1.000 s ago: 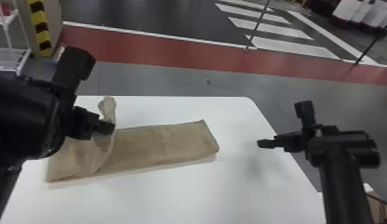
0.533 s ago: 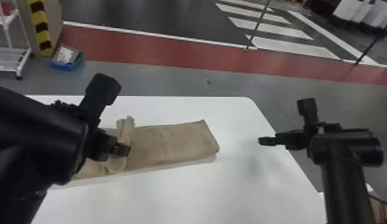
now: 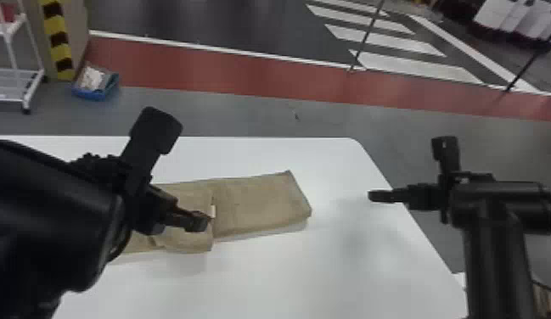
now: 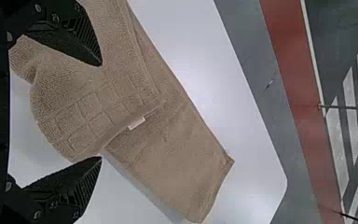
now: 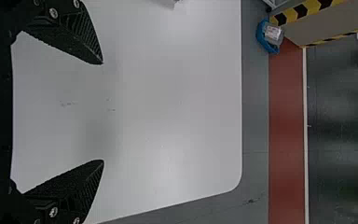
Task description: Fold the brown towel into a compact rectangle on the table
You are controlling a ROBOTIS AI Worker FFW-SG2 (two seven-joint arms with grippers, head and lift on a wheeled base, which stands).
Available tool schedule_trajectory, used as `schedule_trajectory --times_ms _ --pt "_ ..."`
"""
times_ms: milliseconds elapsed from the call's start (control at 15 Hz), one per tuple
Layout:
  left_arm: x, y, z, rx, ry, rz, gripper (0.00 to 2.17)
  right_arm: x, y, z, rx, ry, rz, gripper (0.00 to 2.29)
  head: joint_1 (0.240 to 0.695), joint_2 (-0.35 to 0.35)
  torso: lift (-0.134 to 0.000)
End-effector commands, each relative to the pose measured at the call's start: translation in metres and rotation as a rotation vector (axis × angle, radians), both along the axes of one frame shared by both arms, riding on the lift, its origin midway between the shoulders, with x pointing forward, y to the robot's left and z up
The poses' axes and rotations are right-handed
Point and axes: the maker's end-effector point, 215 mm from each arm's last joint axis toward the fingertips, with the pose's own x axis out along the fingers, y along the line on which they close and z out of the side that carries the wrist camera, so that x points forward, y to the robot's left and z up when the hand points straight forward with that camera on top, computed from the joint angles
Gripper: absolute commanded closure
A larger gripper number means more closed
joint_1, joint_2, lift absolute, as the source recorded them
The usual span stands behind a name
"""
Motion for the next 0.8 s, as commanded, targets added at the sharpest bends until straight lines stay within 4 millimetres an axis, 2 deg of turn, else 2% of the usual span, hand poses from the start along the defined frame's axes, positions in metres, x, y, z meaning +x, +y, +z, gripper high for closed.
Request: schedule_trajectory --times_ms 0,67,200,267,333,400,533,600,733 --pt "-0.001 0.024 0.015 -0.064 -0.020 0.065 0.03 -0.001 0.029 0.010 0.073 0.001 -0.008 0.14 0.695 -0.350 -0.124" --pt "-0.003 0.037 0.020 -0.097 -0.024 0.092 0.03 -0.004 0.048 0.012 0.123 0.015 -0.014 0.14 0.695 -0.350 -0.124" --pt "-0.007 0.074 0.025 -0.162 -0.020 0.163 0.03 -0.015 0.103 0.022 0.270 0.074 -0.039 0.14 0.695 -0.350 -0.124" --pt "-0.007 0.099 0.025 -0.189 -0.020 0.210 0.02 -0.021 0.137 0.031 0.342 0.113 -0.034 0.14 0.695 -0.350 -0.124" --pt "-0.001 0.130 0.025 -0.209 -0.042 0.263 0.02 -0.016 0.170 0.049 0.384 0.102 -0.003 0.14 0.695 -0.350 -0.124" --pt "0.008 0.163 0.029 -0.222 -0.091 0.314 0.02 -0.002 0.202 0.073 0.384 0.049 0.060 0.13 0.695 -0.350 -0.124" --pt "0.014 0.219 0.023 -0.235 -0.144 0.403 0.02 0.011 0.260 0.099 0.379 -0.003 0.165 0.13 0.695 -0.214 -0.124" --pt "0.012 0.241 0.019 -0.265 -0.139 0.438 0.02 0.013 0.292 0.100 0.371 -0.003 0.206 0.13 0.695 -0.155 -0.124" --pt "0.001 0.269 0.010 -0.291 -0.137 0.478 0.02 0.011 0.341 0.091 0.342 0.027 0.275 0.15 0.695 -0.053 -0.124"
